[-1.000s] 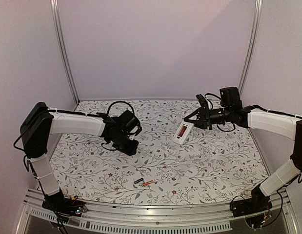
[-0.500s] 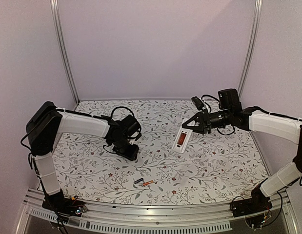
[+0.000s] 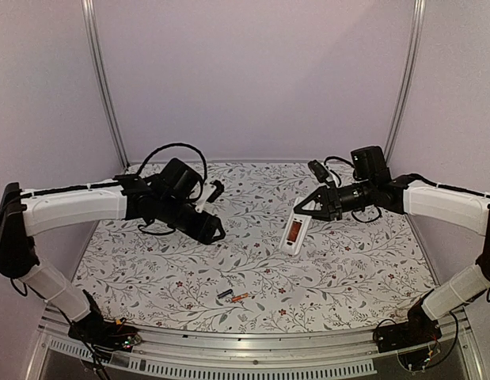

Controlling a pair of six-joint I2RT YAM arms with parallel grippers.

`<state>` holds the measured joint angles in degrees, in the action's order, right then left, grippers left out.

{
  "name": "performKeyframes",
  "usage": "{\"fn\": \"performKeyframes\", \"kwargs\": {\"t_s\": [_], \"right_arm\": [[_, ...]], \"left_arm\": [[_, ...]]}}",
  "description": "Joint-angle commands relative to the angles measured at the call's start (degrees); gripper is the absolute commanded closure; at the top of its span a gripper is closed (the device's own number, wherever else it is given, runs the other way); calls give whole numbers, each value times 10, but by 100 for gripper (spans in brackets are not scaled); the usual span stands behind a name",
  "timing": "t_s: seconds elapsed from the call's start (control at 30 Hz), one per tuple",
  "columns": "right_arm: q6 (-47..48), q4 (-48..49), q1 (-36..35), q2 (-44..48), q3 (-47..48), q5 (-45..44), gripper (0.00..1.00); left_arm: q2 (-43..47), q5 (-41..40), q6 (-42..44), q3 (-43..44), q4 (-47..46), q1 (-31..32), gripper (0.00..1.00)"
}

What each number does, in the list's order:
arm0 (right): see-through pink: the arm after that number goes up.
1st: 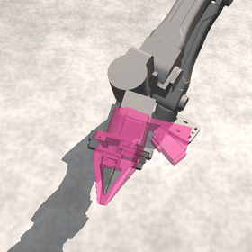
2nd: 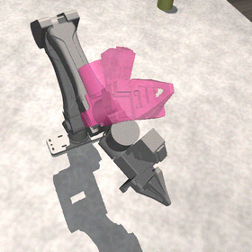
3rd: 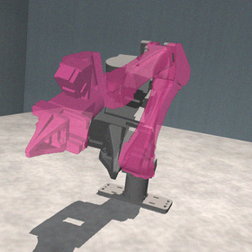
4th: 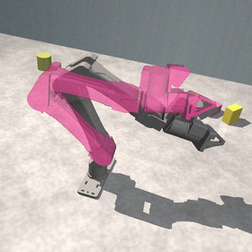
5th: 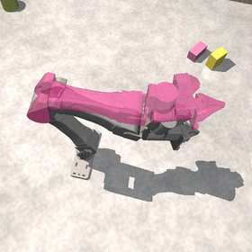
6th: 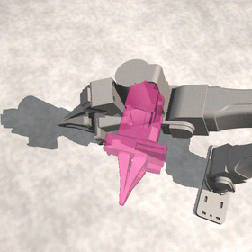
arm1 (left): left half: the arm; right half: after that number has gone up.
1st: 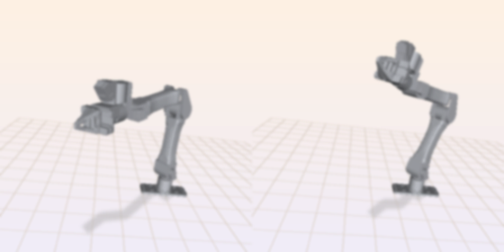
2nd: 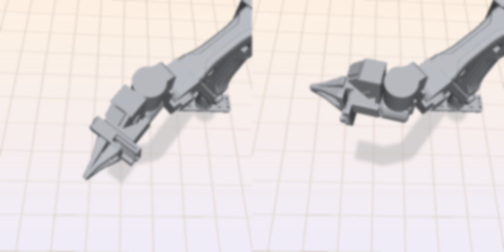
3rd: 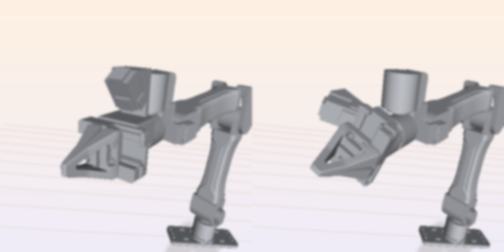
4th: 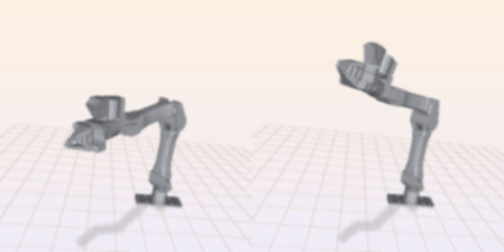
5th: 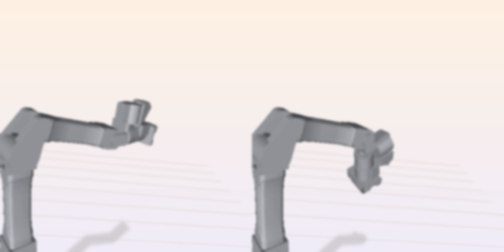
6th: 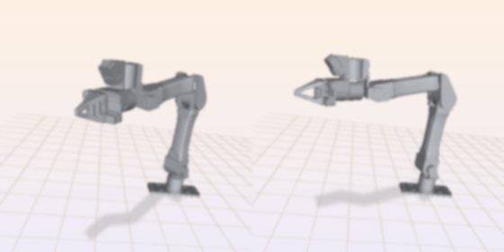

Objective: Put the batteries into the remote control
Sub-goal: Place the battery cover at the center of the board, then pick up the battery from the center of the board.

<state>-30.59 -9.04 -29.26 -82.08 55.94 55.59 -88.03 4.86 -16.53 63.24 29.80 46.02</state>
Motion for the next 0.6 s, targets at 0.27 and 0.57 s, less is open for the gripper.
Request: {"fn": "performKeyframes", "kwargs": {"t_s": [0.27,0.57], "right_arm": [[-70,75,-11,-14,-58,-45,100],[-106,131,-11,-26,-87,-43,100]], "left_arm": [[2,33,69,-82,60,102,54],[-66,10,84,-64,50,130,66]]}}
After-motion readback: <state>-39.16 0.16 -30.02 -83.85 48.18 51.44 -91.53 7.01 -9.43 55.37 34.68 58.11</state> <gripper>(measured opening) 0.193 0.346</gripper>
